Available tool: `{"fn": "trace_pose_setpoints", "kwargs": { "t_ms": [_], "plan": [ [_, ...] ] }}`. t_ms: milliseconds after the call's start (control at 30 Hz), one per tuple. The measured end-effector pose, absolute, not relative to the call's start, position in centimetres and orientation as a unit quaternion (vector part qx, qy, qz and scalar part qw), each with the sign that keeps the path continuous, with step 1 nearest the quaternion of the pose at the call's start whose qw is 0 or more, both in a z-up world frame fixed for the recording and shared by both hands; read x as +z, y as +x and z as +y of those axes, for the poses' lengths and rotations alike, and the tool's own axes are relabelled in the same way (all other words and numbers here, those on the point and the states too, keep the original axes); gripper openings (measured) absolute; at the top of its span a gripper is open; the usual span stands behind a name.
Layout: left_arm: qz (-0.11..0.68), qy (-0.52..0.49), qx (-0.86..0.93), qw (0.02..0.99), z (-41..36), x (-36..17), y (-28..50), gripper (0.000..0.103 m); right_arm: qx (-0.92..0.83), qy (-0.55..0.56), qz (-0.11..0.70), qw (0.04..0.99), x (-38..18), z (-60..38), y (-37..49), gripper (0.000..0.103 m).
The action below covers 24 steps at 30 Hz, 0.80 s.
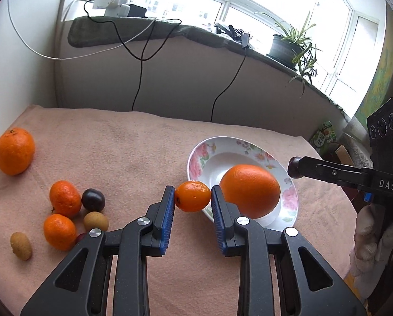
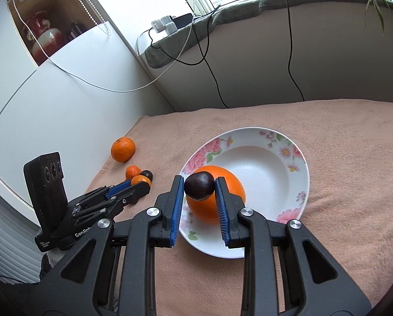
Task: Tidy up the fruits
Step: 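Carry the kumquat with the left tool to the plate while the right tool carries the plum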
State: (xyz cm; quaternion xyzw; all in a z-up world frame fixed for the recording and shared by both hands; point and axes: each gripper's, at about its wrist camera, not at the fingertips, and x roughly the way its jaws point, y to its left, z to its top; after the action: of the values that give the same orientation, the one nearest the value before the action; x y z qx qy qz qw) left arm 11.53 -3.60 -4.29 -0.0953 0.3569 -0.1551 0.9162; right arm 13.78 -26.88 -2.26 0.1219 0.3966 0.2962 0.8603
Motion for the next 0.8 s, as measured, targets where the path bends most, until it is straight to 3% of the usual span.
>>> {"fn": "trace_pose_setpoints", "kwargs": {
  "t_ms": [800],
  "plan": [
    [0.381, -0.089, -0.164, 0.906, -6.5, -5.1, 17.7, 0.026, 0.251, 0.112, 0.420, 0.865, -5.5, -30.2, 16.6, 0.026]
  ]
}}
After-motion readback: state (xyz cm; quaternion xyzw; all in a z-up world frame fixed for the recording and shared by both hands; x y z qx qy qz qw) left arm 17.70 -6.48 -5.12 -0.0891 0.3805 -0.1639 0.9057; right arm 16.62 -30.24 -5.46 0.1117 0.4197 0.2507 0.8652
